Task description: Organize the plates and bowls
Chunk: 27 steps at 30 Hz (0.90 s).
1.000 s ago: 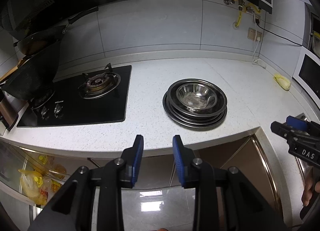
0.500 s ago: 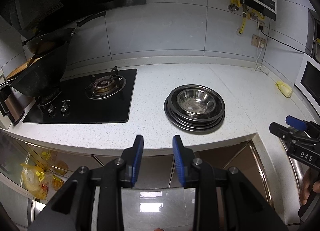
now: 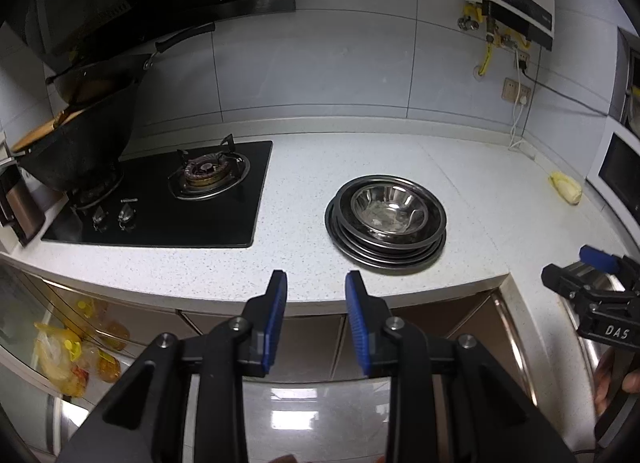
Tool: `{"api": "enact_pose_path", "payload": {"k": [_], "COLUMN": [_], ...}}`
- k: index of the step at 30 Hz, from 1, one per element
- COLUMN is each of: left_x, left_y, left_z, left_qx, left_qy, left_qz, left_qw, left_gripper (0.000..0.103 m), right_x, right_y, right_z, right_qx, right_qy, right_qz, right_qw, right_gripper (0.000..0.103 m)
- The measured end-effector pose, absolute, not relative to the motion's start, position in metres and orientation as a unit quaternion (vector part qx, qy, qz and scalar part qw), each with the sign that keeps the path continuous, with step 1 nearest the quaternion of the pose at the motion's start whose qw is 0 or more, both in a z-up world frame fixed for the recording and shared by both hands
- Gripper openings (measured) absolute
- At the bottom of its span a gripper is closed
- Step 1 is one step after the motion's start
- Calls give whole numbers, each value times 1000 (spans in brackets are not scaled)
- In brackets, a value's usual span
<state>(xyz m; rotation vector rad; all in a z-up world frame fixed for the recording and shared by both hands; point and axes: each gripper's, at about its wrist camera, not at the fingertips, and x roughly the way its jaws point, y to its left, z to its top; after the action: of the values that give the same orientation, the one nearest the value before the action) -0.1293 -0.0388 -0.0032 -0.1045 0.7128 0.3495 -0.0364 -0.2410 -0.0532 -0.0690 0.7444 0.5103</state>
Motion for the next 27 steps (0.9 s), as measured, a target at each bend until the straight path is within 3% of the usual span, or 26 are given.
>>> {"api": "enact_pose_path", "payload": {"k": [3,6,7,27], "left_x": [-128,-128,-128,-108], "left_y": [-38,-39,-38,-44], "left_z": [-4,-3,-2,-3], "left_qx": [-54,-43,-47,-45], "left_qy": [353,347,345,351], "left_qz": [165,174,174,147], "left_qw": [919,921,921,924], "left_gripper": [31,51,53,55], "right_x": [-36,-36,-36,-27], "right_y": [-240,-236,-235,-235], "right_z": [-53,-53,-54,-58], "right_qx": [-32,-38,-39,-51], "right_qy": [361,362,363,366], "right_qz": [255,260,261,236], "right_qw": [896,895,894,899], "right_gripper": [101,101,101,101]}}
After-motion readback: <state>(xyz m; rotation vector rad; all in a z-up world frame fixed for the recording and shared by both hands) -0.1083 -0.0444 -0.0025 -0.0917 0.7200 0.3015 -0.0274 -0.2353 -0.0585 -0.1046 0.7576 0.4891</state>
